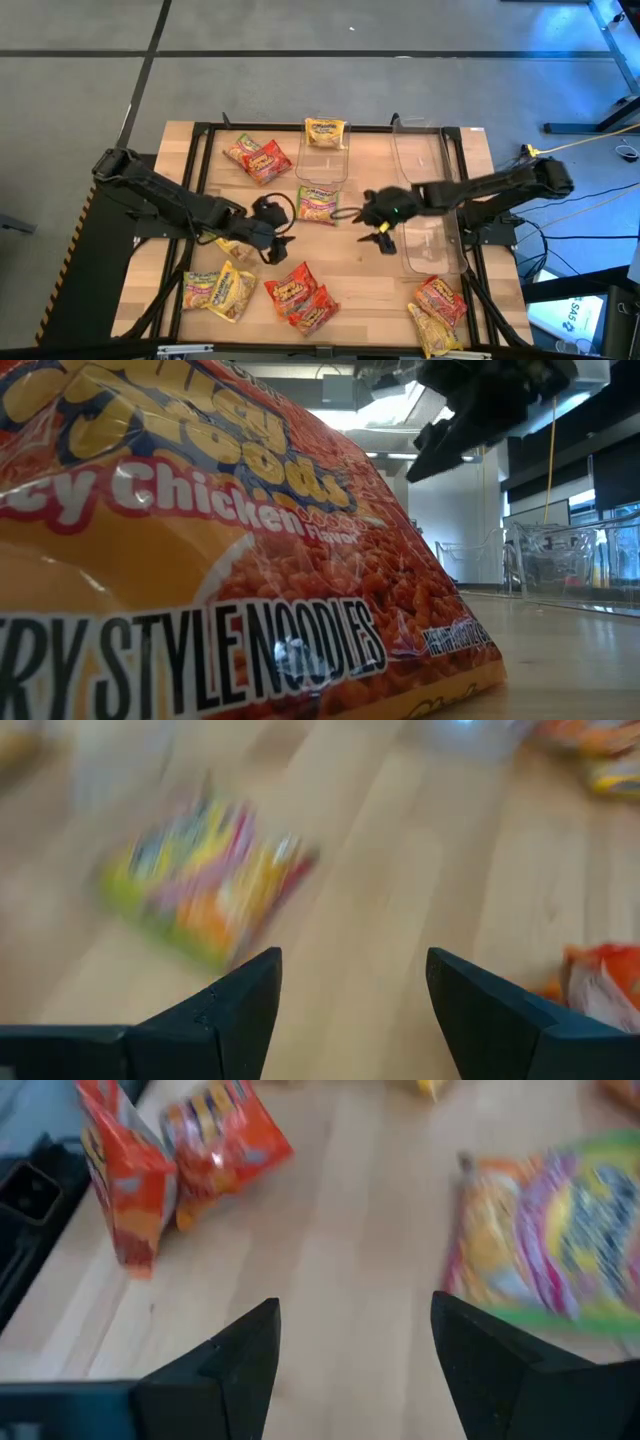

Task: Sort Maruchan noodles
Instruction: Put the yellow noodle pack into the top left transparent bin

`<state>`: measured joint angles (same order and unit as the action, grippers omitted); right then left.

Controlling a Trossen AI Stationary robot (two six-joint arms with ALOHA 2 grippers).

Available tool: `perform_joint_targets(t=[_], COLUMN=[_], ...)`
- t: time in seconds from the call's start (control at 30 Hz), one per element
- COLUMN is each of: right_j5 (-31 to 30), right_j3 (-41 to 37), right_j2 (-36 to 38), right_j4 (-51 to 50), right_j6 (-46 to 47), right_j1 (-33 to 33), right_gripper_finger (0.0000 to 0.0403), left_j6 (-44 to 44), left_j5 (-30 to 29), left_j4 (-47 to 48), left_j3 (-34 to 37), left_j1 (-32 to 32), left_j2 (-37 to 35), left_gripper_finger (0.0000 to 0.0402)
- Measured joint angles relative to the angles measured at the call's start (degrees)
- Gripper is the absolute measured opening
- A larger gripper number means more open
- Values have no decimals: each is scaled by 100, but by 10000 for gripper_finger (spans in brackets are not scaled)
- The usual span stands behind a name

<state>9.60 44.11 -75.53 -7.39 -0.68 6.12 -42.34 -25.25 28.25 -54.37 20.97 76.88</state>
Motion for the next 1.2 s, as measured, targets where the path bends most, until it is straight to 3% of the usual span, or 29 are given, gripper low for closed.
perform_joint_targets(t=[0.1,0.2,0.33,0.6,1.0,1.2], right_j5=[-1,-6,-16,-2,42,-2], right_j3=[-637,-1044,-1296,-1315,-1310,-1310], right_j2=[-116,-260,-446,-699,-699,-699], right_j4=[1400,2188,2783,2882,3173,3175], right_j6=[-244,-459,-558,-534,-516,-516], right_j1=[156,140,136,136,136,136], right_gripper_finger=[230,230,230,230,230,230], left_j6=[-1570,-3067,-3939,-3616,-2656,-2609], left_j5=[614,1280,2083,2447,3205,3611], left_j4=[1620,3247,4238,4303,3041,2647], left_j3=[-390,-467,-190,747,1725,2226], left_j1=[27,27,-46,-738,-1749,-1965], left_j2=[-2,-4,-16,-581,-1448,-1519], left_gripper_finger=[242,242,242,242,242,242])
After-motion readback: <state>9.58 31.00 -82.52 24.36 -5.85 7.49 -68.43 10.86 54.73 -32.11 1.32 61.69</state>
